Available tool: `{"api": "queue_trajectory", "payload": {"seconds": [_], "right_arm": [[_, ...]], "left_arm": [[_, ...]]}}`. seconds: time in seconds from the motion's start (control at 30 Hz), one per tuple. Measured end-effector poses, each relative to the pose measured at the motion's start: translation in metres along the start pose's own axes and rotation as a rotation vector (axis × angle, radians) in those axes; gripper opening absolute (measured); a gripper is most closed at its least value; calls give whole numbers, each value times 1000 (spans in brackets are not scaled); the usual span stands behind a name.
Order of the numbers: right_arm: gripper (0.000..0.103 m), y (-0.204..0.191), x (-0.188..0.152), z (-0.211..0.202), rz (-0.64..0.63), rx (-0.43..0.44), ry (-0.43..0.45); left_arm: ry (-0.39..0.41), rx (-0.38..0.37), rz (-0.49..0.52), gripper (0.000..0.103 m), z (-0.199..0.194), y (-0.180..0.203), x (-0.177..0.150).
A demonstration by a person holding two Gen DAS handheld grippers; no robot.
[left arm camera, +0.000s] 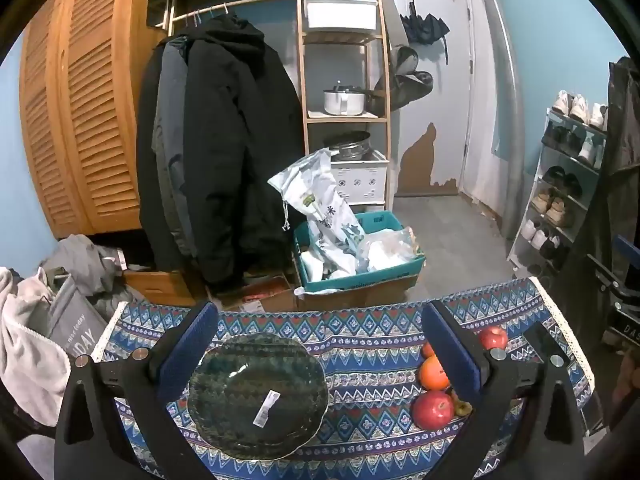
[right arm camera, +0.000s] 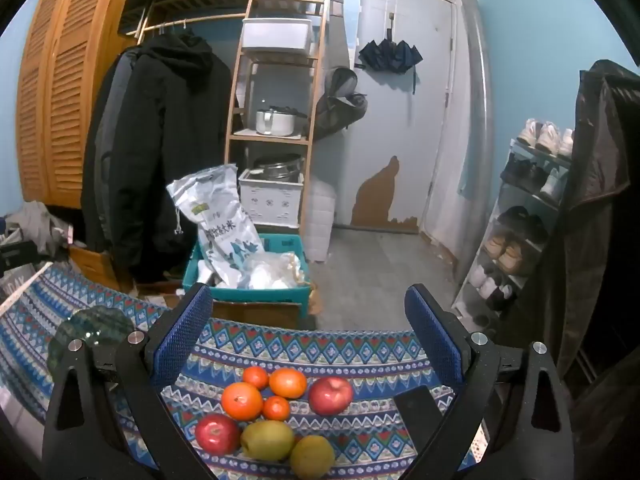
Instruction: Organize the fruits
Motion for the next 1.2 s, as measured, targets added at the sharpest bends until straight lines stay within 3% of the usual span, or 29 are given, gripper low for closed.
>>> {"api": "queue_trajectory", "payload": {"seconds": [0.07, 1.2], "right_arm": [[95, 0, 0, 0, -3, 0, -4], [95, -3, 1, -1, -23, -4, -5]], "left_arm": [[27, -15, -34, 103, -2, -2, 1], [42, 1, -11, 103, -4, -1, -1]]}}
Point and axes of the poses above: each gripper's, at about its wrist camera, not at the fingertips, and z roughly the way its jaws point, y to its right, x to its top, the point moved 7 cm from there along z, roughly the way its jaws point, and after that the axes turned 5 degrees about y, right-handed, at the moved point
